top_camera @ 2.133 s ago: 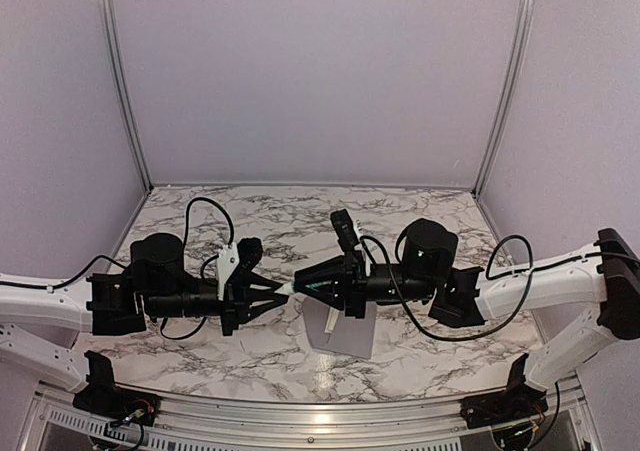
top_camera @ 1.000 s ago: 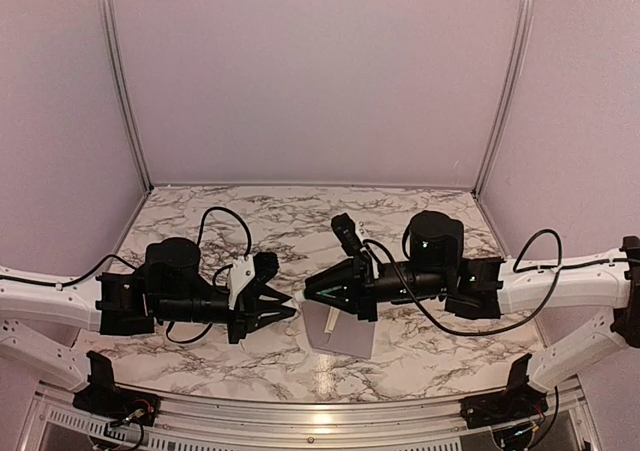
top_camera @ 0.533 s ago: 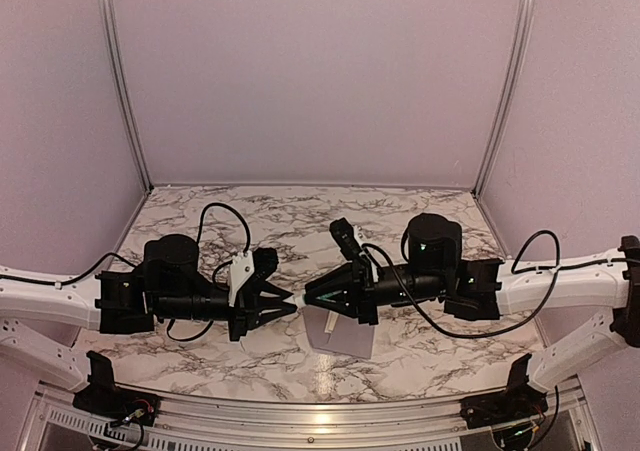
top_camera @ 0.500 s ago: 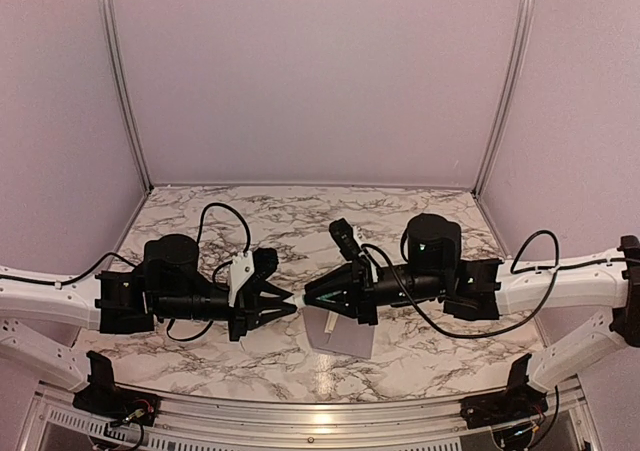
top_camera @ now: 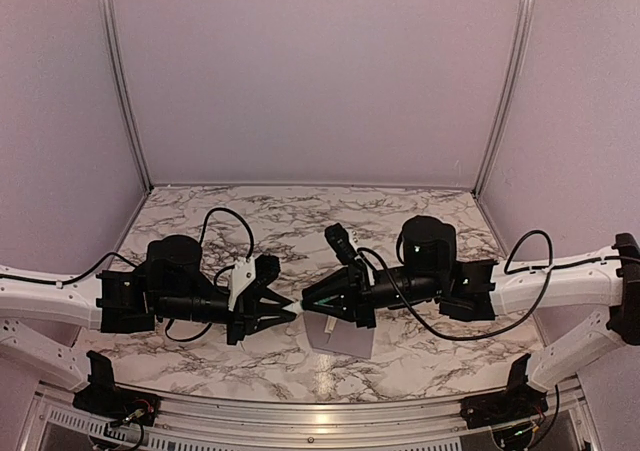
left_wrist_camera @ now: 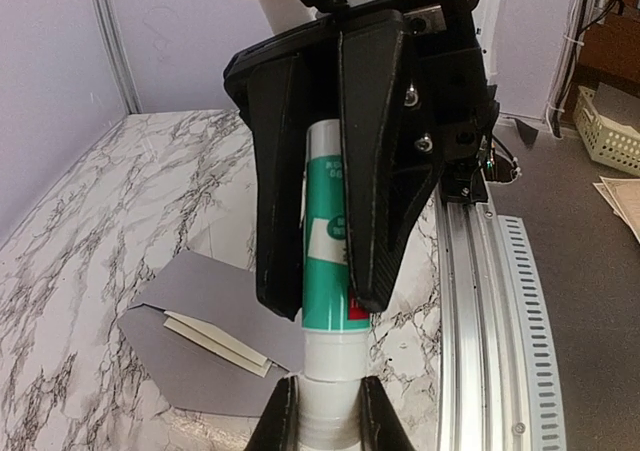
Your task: Place the letter into the envelope and seal it
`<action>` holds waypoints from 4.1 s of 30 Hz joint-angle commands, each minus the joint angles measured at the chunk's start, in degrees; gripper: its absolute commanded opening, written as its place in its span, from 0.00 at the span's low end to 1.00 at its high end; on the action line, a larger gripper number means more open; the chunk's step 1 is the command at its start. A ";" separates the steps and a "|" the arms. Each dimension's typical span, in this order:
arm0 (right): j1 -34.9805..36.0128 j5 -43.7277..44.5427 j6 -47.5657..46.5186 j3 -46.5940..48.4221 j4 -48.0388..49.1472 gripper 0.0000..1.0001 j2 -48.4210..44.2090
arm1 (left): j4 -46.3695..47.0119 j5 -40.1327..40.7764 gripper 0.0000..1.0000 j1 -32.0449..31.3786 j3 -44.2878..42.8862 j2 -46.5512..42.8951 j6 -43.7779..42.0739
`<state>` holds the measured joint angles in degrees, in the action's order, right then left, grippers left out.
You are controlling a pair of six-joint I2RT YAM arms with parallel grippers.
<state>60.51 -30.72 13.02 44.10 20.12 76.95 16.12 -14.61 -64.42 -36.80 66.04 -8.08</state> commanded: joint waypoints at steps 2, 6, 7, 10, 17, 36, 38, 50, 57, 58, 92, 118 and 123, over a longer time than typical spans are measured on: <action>0.47 -1.08 0.15 1.69 1.72 0.00 2.39 | 3.54 -4.02 0.00 -0.26 -0.83 -0.72 -0.80; 0.47 -1.36 0.17 1.61 1.96 0.00 2.59 | 3.54 -4.37 0.00 -0.25 -0.58 -1.24 -0.88; 0.45 -1.46 0.10 1.58 2.06 0.00 2.59 | 3.56 -4.64 0.00 -0.26 -0.56 -1.36 -0.93; 0.46 -1.45 -0.12 1.39 2.00 0.00 2.51 | 3.57 -5.21 0.00 -0.26 -0.39 -1.74 -0.99; 0.49 -1.26 -0.71 0.95 1.50 0.00 1.25 | 3.49 -6.27 0.00 -0.26 -0.05 -2.19 -1.14; 0.42 -1.38 -1.32 0.26 1.37 0.00 -0.13 | 3.49 -7.84 0.00 -0.26 0.30 -2.91 -1.24; 0.39 -1.44 -1.33 0.12 1.38 0.00 -0.80 | 3.56 -7.73 0.00 -0.26 0.34 -2.93 -1.32; 0.40 -1.85 -1.64 0.03 1.75 0.00 -1.82 | 3.48 -8.97 0.00 -0.26 -0.25 -2.02 -1.33; 0.26 -0.42 -2.54 -0.55 1.29 0.00 -2.98 | 3.57 -10.42 0.00 -0.26 -0.17 -2.53 -1.23; 0.30 -0.62 -2.86 -0.43 1.13 0.00 -2.75 | 3.61 -10.79 0.00 -0.26 -0.25 -2.57 -1.15; 0.66 4.87 -2.71 -1.91 4.58 0.00 0.30 | 6.51 -8.88 0.00 -0.26 -1.54 -2.28 1.46; 0.66 12.72 4.30 4.34 -4.25 0.00 8.45 | 5.06 2.29 0.00 -1.15 -7.90 4.38 -3.01; 0.66 8.01 8.02 7.07 -2.79 0.00 13.05 | 4.62 8.09 0.00 -2.70 -11.31 7.84 -6.48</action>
<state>60.51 -21.54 17.02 47.27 17.85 85.12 8.62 -5.32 -63.55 -40.53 72.58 -10.39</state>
